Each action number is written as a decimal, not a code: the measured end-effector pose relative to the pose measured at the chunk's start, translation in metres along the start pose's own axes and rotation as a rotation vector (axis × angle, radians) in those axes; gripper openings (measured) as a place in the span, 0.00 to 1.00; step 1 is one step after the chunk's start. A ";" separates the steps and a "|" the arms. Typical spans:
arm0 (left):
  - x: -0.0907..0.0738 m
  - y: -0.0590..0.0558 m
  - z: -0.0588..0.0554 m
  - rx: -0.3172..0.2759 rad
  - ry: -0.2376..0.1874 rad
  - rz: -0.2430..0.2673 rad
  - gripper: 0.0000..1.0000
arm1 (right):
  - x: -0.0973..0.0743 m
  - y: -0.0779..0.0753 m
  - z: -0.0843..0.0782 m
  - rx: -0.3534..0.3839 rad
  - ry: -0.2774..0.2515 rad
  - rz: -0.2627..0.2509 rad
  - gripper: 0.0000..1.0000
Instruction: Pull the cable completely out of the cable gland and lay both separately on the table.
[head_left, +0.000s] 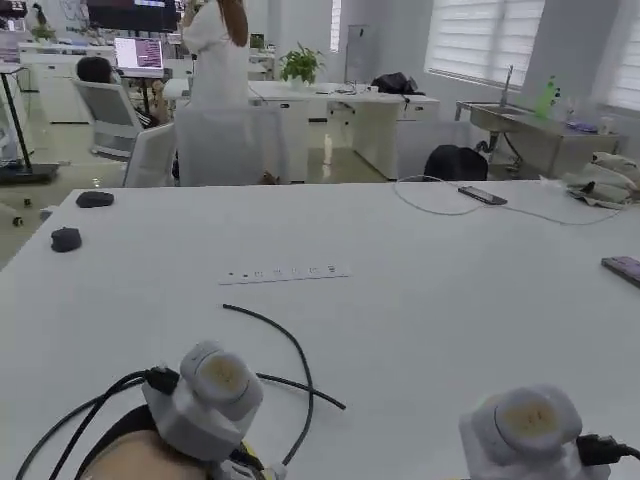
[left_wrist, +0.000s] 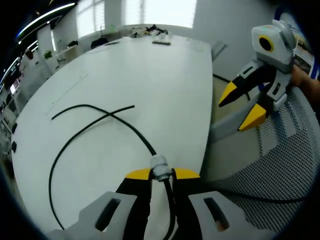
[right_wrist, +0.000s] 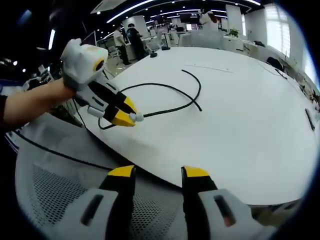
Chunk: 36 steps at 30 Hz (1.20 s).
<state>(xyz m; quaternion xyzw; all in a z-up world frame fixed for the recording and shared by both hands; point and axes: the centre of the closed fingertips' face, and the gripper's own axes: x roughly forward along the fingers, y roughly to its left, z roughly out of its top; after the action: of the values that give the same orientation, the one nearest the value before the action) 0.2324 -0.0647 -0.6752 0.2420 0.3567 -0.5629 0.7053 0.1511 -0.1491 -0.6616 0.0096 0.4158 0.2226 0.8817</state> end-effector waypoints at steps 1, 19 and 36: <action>-0.008 -0.004 0.002 0.005 -0.015 0.000 0.16 | 0.000 0.003 -0.002 -0.027 0.022 0.021 0.39; -0.084 -0.053 -0.003 0.330 -0.048 -0.022 0.16 | 0.012 0.095 0.076 -0.554 0.049 0.428 0.34; -0.080 -0.067 -0.005 0.401 -0.082 -0.071 0.16 | 0.022 0.121 0.055 -0.699 0.100 0.553 0.13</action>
<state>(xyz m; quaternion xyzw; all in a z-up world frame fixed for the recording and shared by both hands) 0.1579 -0.0279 -0.6129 0.3415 0.2168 -0.6565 0.6367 0.1576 -0.0224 -0.6170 -0.1888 0.3396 0.5771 0.7184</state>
